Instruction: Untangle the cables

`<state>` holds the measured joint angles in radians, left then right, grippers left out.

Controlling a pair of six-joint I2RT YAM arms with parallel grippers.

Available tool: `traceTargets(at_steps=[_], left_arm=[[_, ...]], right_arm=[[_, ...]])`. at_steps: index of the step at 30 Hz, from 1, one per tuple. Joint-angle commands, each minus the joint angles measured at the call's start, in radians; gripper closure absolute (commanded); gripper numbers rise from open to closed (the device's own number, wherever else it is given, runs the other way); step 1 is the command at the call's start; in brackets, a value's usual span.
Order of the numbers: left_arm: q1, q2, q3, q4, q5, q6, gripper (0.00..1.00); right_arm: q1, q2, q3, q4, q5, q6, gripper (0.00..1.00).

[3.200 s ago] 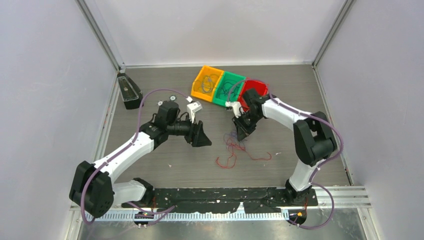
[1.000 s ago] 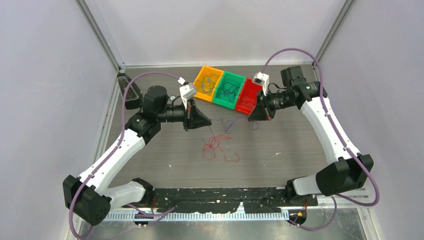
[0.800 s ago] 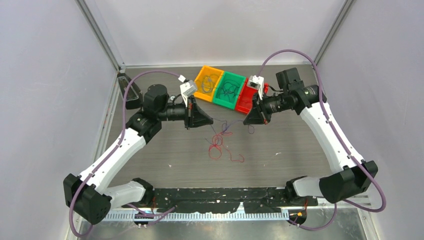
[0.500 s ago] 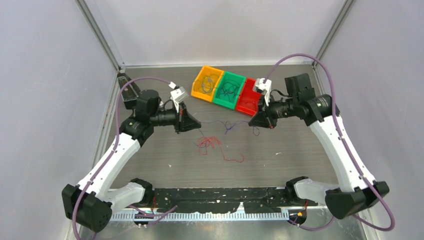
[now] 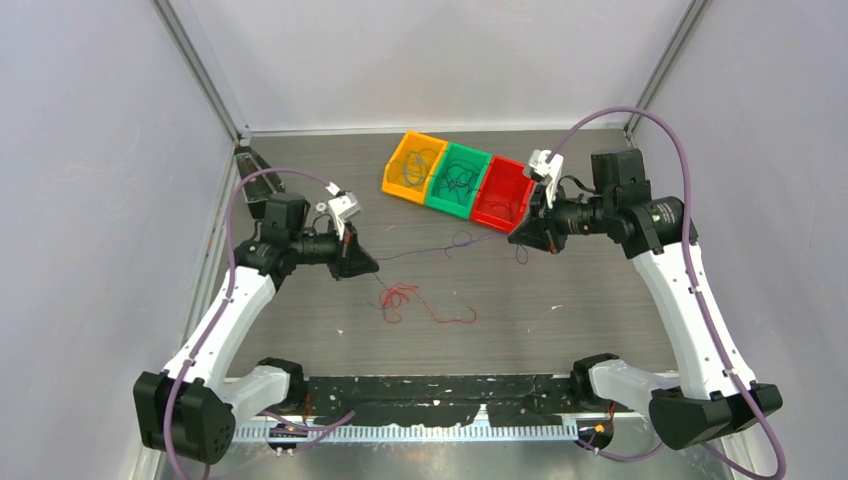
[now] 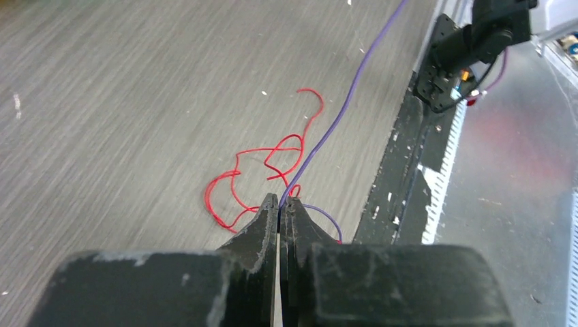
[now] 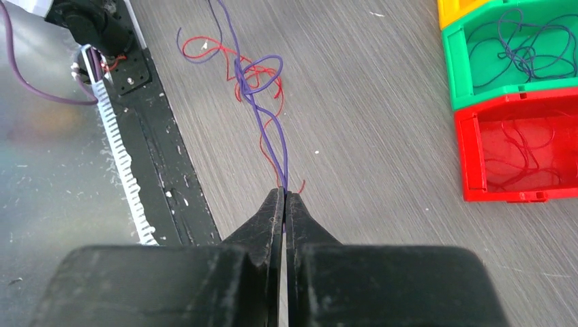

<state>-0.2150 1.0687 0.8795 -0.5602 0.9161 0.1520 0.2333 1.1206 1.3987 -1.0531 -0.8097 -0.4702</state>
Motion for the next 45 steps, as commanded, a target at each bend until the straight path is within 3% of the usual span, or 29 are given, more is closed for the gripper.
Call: traceTargets(at_steps=[1,3,5,9,15,18,21,24,31,36,41,43,45], left_arm=[[-0.046,-0.055,0.011,0.014,0.110,0.035,0.82],[-0.091,-0.085,0.044,0.043,0.113,0.031,0.52],[-0.112,-0.092,0.098,0.049,0.116,0.038,0.41],[-0.148,-0.038,0.223,0.047,0.099,0.073,0.33],[-0.309,0.028,0.285,0.126,0.018,0.217,0.20],[-0.365,0.064,0.288,0.165,0.030,0.372,0.07],[-0.409,0.115,0.322,0.157,0.026,0.490,0.04],[-0.452,0.172,0.371,0.134,0.027,0.554,0.08],[-0.557,0.249,0.426,0.059,0.021,0.667,0.29],[-0.603,0.272,0.402,0.065,-0.029,0.681,0.49],[-0.608,0.239,0.317,0.213,-0.030,0.540,0.61],[-0.610,0.219,0.264,0.326,-0.059,0.419,0.67],[-0.610,0.192,0.208,0.443,-0.095,0.307,0.81]], right_arm=[[-0.012,-0.016,0.014,0.085,-0.081,0.054,0.95],[-0.002,-0.027,-0.022,0.121,-0.111,0.072,0.95],[0.014,-0.030,-0.029,0.141,-0.136,0.076,0.95],[0.036,-0.029,-0.027,0.140,-0.177,0.064,0.95],[0.051,-0.024,-0.018,0.105,-0.246,0.016,0.95],[0.065,-0.023,-0.010,0.066,-0.272,-0.034,0.95],[0.086,-0.023,0.000,0.010,-0.286,-0.106,0.95],[0.104,-0.026,0.002,-0.019,-0.282,-0.148,0.95],[0.128,-0.023,0.007,-0.018,-0.276,-0.159,0.95],[0.133,-0.014,0.030,-0.015,-0.278,-0.152,0.95],[0.133,-0.020,0.021,0.008,-0.264,-0.131,0.95],[0.133,-0.018,0.011,0.018,-0.262,-0.120,0.95],[0.133,-0.017,0.007,0.023,-0.260,-0.112,0.95]])
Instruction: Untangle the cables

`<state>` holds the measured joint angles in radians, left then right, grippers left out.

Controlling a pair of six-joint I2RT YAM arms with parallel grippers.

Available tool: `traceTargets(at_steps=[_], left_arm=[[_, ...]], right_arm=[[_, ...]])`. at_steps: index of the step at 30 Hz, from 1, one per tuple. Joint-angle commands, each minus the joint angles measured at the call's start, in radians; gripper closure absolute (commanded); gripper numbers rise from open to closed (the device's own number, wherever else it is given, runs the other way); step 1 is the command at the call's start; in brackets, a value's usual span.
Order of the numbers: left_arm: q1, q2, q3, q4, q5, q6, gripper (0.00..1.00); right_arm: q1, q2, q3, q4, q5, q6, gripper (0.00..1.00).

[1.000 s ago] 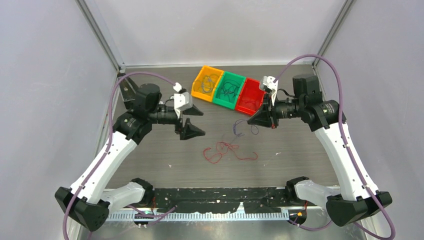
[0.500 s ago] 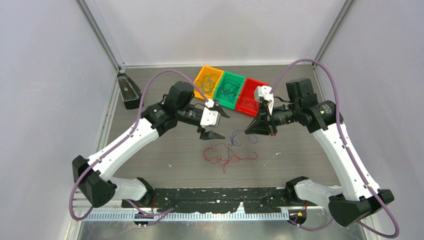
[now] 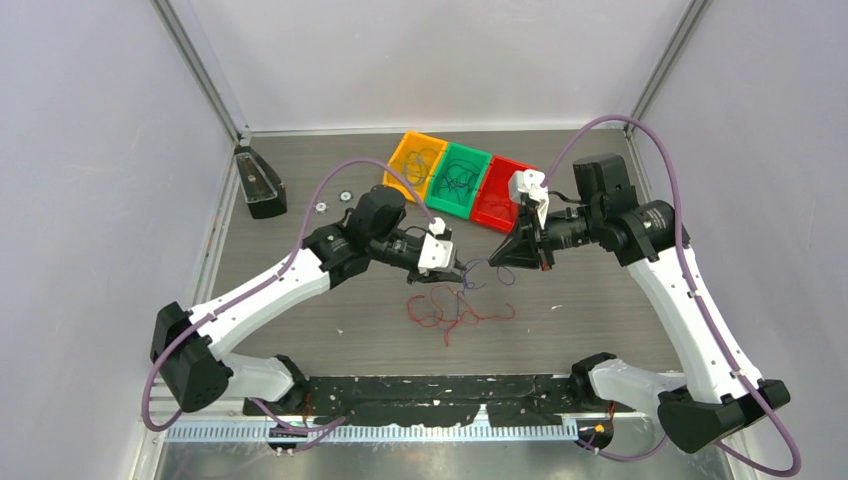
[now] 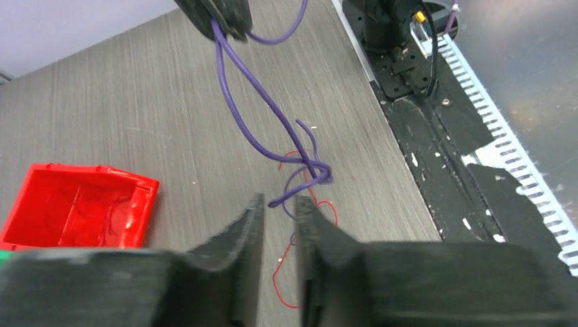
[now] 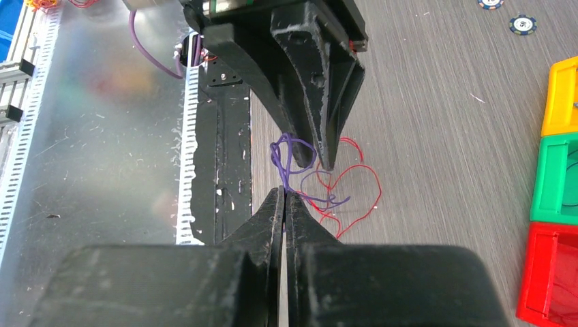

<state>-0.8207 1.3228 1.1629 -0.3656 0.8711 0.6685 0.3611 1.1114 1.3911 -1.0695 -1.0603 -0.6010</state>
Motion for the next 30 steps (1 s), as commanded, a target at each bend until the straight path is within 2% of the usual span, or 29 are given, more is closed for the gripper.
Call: traceTargets(at_steps=[1,2,3,6,10,11,13,14,24,30], left_arm=[[-0.004,-0.074,-0.099,0.287,-0.066,-0.246,0.89],[-0.003,-0.087,-0.123,0.328,-0.091,-0.288,0.97],[-0.002,-0.103,-0.146,0.355,-0.124,-0.325,1.00],[0.017,-0.150,-0.209,0.441,-0.166,-0.439,1.00],[0.023,-0.212,-0.265,0.441,-0.126,-0.467,1.00],[0.023,-0.224,-0.276,0.439,-0.111,-0.467,0.97],[0.023,-0.232,-0.281,0.413,-0.101,-0.463,0.69],[0.023,-0.230,-0.277,0.403,-0.109,-0.462,0.64],[0.013,-0.139,-0.246,0.511,-0.173,-0.538,0.58],[0.001,-0.114,-0.248,0.588,-0.201,-0.586,0.58]], right_arm=[[0.006,-0.010,0.013,0.041,-0.003,0.021,0.95],[0.004,-0.011,0.009,0.040,0.004,0.023,0.95],[0.002,-0.013,0.006,0.041,0.025,0.027,0.94],[-0.009,-0.018,-0.017,0.042,0.077,0.042,0.94],[-0.028,-0.047,-0.064,0.060,0.105,0.049,0.95],[-0.029,-0.051,-0.078,0.074,0.104,0.058,0.95],[-0.030,-0.059,-0.084,0.089,0.089,0.072,0.95],[-0.030,-0.060,-0.085,0.092,0.075,0.074,0.95],[-0.030,-0.062,-0.079,0.103,0.018,0.092,0.95],[-0.030,-0.069,-0.082,0.109,0.011,0.098,0.95]])
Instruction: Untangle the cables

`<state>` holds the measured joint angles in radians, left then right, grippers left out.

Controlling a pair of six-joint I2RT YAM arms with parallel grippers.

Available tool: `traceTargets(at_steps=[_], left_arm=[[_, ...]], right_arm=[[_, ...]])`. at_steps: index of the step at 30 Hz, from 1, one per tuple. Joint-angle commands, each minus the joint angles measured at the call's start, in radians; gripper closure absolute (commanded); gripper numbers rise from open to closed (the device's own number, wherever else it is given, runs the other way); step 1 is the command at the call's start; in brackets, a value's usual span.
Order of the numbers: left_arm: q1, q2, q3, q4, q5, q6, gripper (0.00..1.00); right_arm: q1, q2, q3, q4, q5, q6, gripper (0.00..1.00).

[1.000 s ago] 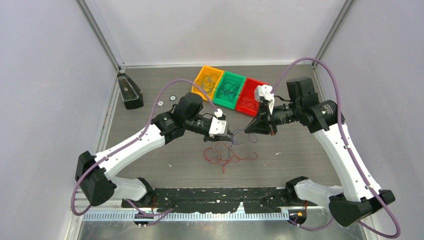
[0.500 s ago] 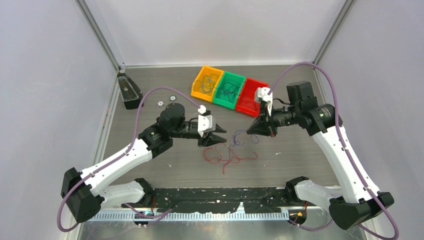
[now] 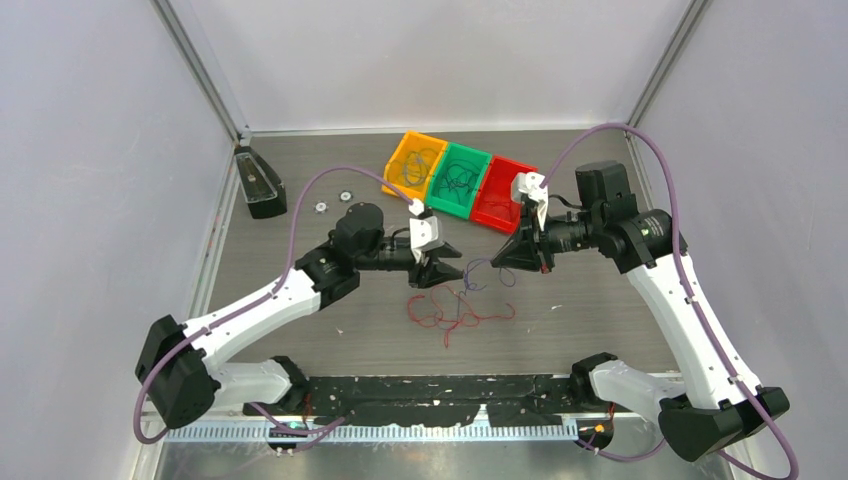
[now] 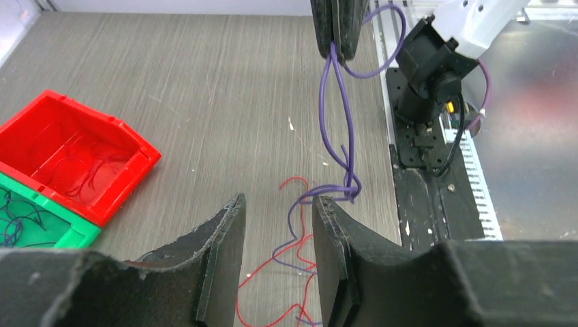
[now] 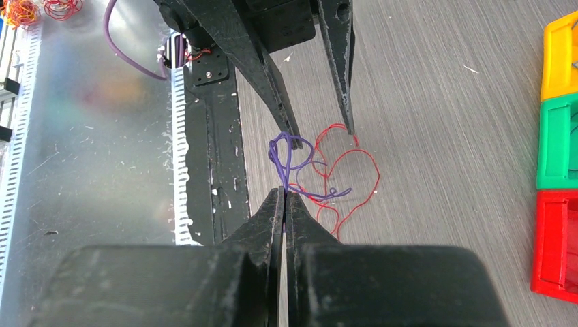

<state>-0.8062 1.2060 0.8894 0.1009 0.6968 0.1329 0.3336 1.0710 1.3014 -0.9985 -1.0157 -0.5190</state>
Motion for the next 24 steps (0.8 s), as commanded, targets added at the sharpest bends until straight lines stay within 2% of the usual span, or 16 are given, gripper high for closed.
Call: traceTargets(at_steps=[1,7,12,16,19,22,24], left_arm=[[-0.015,0.007,0.025,0.132,-0.031,-0.064,0.58],[-0.022,0.024,0.017,0.188,-0.062,-0.203,0.56],[-0.024,0.040,-0.022,0.273,-0.134,-0.366,0.49],[-0.024,0.036,-0.073,0.370,-0.070,-0.478,0.43],[-0.022,0.006,-0.117,0.380,-0.035,-0.445,0.38],[-0.022,-0.036,-0.143,0.415,0.035,-0.356,0.36],[-0.022,-0.052,-0.141,0.436,0.033,-0.352,0.36]], right_arm=[[-0.002,-0.027,0.006,0.042,-0.036,0.019,0.95],[-0.002,-0.018,0.008,0.072,-0.040,0.047,0.95],[-0.002,-0.017,0.012,0.112,-0.062,0.098,0.95],[-0.002,-0.029,0.003,0.127,-0.046,0.115,0.95],[-0.002,-0.050,0.000,0.126,-0.030,0.087,0.95],[-0.002,-0.077,-0.002,0.132,-0.056,0.076,0.94],[-0.002,-0.084,0.000,0.139,-0.079,0.083,0.95]])
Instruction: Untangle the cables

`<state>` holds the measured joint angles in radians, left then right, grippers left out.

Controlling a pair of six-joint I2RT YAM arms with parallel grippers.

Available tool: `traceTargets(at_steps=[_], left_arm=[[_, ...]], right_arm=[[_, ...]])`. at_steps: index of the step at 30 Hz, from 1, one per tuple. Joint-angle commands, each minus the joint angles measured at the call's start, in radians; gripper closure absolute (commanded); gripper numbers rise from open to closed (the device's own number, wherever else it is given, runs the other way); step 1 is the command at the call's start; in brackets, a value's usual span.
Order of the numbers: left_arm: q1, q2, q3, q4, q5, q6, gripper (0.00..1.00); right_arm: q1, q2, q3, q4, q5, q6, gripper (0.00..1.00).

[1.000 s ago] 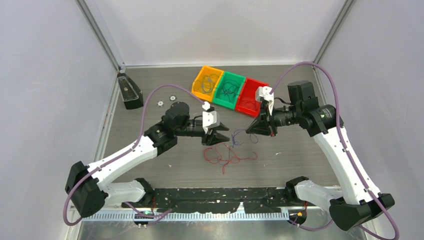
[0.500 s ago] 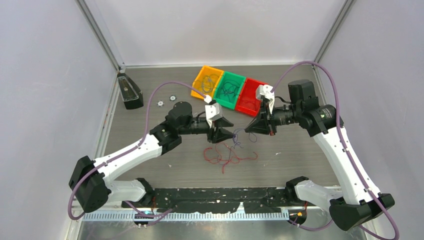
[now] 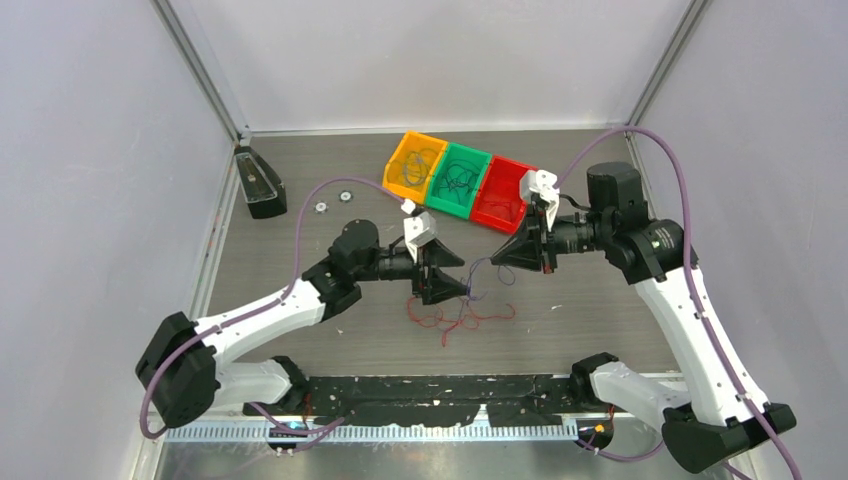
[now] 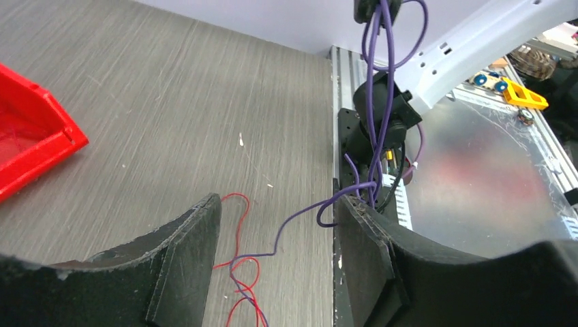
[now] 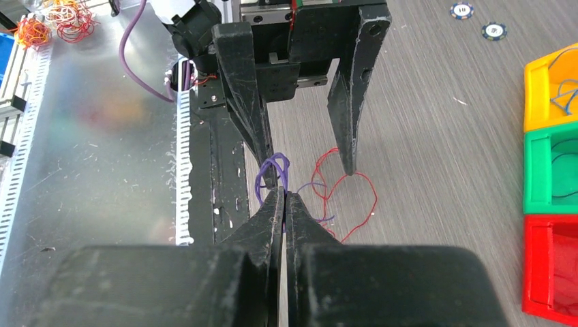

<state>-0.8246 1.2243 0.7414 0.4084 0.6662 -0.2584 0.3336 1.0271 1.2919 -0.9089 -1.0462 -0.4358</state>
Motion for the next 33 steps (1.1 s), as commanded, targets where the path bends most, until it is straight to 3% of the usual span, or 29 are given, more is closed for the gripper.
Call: traceTargets(at_steps=[1,7,10,14,17,21,27,33], left_arm=[[-0.004,-0.077,0.011,0.139,0.062,0.034,0.36],[-0.027,-0.086,0.053,0.164,0.037,0.037,0.38],[-0.030,-0.057,0.074,0.157,-0.054,-0.001,0.41],[-0.026,-0.028,0.107,0.059,-0.269,-0.049,0.48],[0.014,-0.014,0.110,-0.063,-0.457,-0.075,0.52],[0.123,-0.019,0.106,-0.232,-0.560,-0.075,0.53],[0.252,-0.049,0.110,-0.440,-0.552,-0.052,0.58],[0.300,-0.075,0.060,-0.498,-0.471,0.006,0.74]], right_arm=[[-0.001,-0.042,0.010,0.049,-0.065,0.001,0.95],[0.023,-0.062,-0.013,0.124,-0.091,0.101,0.95],[0.027,-0.073,-0.023,0.223,-0.095,0.193,0.95],[0.036,-0.098,-0.050,0.414,-0.130,0.423,0.95],[0.039,-0.142,-0.120,0.648,-0.140,0.732,0.95],[0.033,-0.168,-0.145,0.798,-0.131,0.885,0.95],[0.019,-0.175,-0.127,0.870,-0.133,0.953,0.94],[-0.006,-0.165,-0.090,0.927,-0.133,1.003,0.95]])
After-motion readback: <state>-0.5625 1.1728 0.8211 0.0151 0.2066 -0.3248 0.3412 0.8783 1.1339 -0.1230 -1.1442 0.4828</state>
